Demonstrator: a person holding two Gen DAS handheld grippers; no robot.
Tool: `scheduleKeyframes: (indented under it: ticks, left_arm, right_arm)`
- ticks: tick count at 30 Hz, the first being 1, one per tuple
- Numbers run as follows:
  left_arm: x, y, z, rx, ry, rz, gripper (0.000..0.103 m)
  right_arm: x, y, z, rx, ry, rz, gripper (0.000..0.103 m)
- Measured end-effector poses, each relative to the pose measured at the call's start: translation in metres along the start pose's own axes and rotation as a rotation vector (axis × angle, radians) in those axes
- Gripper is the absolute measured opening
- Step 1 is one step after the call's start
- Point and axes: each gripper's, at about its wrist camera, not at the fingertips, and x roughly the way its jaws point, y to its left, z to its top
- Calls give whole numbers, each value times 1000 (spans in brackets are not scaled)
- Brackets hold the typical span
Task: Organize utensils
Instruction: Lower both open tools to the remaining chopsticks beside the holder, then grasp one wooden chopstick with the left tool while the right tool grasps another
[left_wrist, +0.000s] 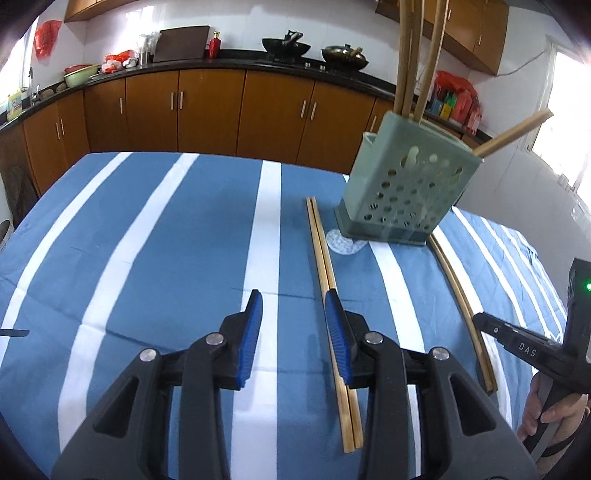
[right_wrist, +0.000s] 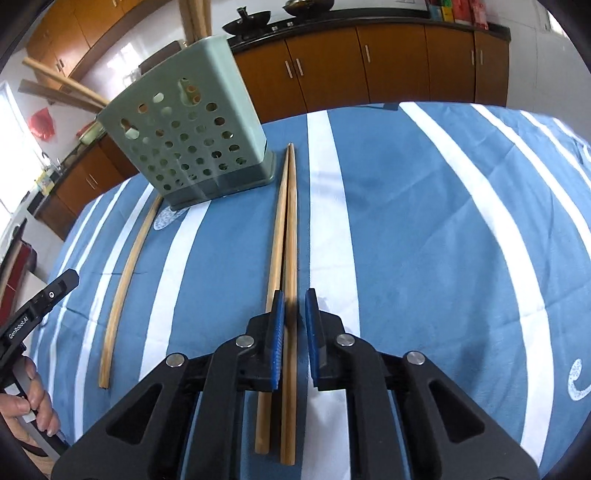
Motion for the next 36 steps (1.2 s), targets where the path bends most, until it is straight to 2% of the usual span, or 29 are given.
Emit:
scheduleKeyframes:
  ticks: [2, 3, 5, 8, 11, 15, 21, 27, 29, 31, 33, 35, 36]
  left_arm:
    - [5, -2, -3, 7, 17, -5, 35]
    - [7, -4, -3, 9, 24, -7, 35]
    - [13, -7, -6, 16, 47, -14, 32]
    - [20, -10, -8, 27, 73, -28, 28]
    - [25, -14, -10, 42, 95, -32, 24]
    - [30, -17, -12, 51, 111, -45, 23]
    - [34, -22, -16, 86, 121, -23, 22]
    - [37, -30, -17, 134, 129, 19, 22]
    - [39, -34, -18, 153, 125, 35, 22]
    - [40, -37, -18, 166, 118, 58, 18]
    - [42, -34, -16, 156, 116, 85, 8]
    - [43, -26, -12, 131, 115, 97, 8]
    - [43, -17, -9, 115, 112, 127, 8]
  right_arm:
    - [1, 5, 1, -37, -4, -27, 11]
    - [2, 6, 1, -56, -11, -71, 7]
    - [2, 4, 4, -53, -29, -155, 7]
    - [1, -3, 6, -10, -37, -147, 7]
    - [-1, -2, 2, -37, -46, -159, 7]
    - [-1, -3, 1, -36, -50, -156, 7]
    - [-2, -2, 1, -47, -53, -164, 7]
    - [-3, 1, 0, -67, -54, -179, 8]
    - [-3, 2, -2, -65, -54, -159, 8]
    - [-3, 4, -3, -69, -56, -152, 8]
    - [-3, 4, -2, -77, -55, -153, 8]
    - [-2, 2, -1, -87, -55, -158, 7]
    - [-2, -1, 0, -81, -57, -167, 7]
